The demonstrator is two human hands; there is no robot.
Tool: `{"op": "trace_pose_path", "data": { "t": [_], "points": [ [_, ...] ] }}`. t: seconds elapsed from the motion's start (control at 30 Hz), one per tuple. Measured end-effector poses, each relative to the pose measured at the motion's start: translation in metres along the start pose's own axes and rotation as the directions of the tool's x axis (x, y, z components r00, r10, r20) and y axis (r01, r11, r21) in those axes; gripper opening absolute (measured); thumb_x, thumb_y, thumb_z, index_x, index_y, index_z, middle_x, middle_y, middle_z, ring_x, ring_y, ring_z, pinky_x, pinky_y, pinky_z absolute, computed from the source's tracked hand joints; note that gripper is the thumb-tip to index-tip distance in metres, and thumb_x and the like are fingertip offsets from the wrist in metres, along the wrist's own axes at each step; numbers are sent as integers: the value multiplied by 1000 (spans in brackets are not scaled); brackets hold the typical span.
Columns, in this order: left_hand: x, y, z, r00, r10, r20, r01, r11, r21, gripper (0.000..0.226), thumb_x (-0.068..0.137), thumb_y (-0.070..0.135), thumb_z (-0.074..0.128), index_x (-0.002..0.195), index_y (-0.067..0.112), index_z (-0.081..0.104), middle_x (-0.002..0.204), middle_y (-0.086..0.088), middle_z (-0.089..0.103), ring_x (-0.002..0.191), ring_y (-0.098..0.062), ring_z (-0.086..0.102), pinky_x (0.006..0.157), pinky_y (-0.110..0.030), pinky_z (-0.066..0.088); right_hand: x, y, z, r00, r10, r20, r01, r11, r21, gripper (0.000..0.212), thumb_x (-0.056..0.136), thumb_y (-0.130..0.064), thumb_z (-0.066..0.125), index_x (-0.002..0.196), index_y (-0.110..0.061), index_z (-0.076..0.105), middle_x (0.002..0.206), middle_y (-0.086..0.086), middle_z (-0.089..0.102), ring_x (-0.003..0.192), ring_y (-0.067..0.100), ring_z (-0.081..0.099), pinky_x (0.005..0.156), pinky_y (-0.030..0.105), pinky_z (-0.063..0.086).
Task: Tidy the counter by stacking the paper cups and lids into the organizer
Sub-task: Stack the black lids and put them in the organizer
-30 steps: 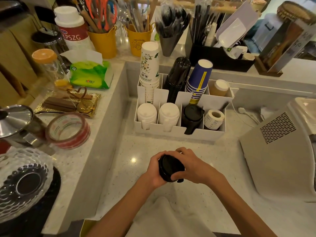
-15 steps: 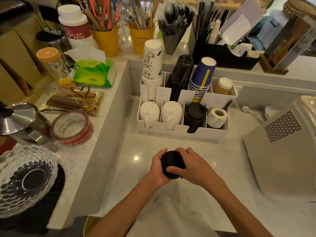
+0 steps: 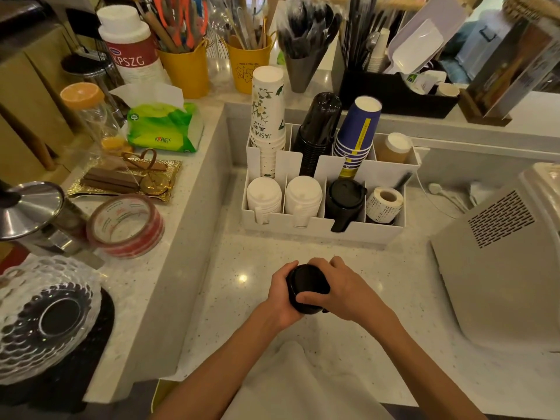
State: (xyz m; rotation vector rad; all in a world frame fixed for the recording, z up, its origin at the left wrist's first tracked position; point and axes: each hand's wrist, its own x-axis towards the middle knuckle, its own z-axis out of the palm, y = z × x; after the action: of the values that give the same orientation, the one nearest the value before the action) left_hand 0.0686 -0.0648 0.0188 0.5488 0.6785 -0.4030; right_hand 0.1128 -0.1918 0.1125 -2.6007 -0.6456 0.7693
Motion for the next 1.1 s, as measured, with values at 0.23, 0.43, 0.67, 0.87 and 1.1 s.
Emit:
{"op": "trace_pose_path", "data": {
  "t": [0.23,0.43,0.67,0.87,1.1],
  "points": [
    [-4,-2,0,999,7,40,-7,1000,15,54,72,59,67,97,12,77,93,-14,76,86,-30,74,76,-43,59,-4,-4,9,997,40,-61,-38,999,37,74,72,-70,62,133,-32,42,114,-2,49,96,18,58,78,31,58],
    [-11,12,4,987,121,107,-127,991,49,46,73,50,67,103,15,74,101,-12,74,88,-26,72,79,-41,57,-2,13,-9,999,-22,-40,33,946,321,47,88,-55,55,132,-38,51,115,-5,55,96,12,59,82,29,55],
    [-20,24,12,961,193,198,-194,981,-10,44,82,45,55,112,14,66,123,-10,65,104,-27,64,89,-42,53,-5,25,6,997,64,48,-80,762,643,53,85,-46,66,129,-51,36,105,-1,68,90,16,69,84,35,57],
    [-19,28,15,971,193,144,-183,980,-78,37,83,41,55,105,14,68,117,-10,64,105,-28,62,90,-42,51,-2,18,5,996,85,-22,-50,753,656,48,84,-51,64,124,-54,39,114,1,67,96,13,65,93,42,54],
    [-16,29,18,981,195,17,-194,959,205,29,81,44,62,89,21,77,82,-5,76,74,-20,75,62,-35,60,-3,2,13,998,-56,-41,68,899,432,94,74,-49,76,148,-45,18,145,-7,34,129,17,41,105,40,47]
  ]
}}
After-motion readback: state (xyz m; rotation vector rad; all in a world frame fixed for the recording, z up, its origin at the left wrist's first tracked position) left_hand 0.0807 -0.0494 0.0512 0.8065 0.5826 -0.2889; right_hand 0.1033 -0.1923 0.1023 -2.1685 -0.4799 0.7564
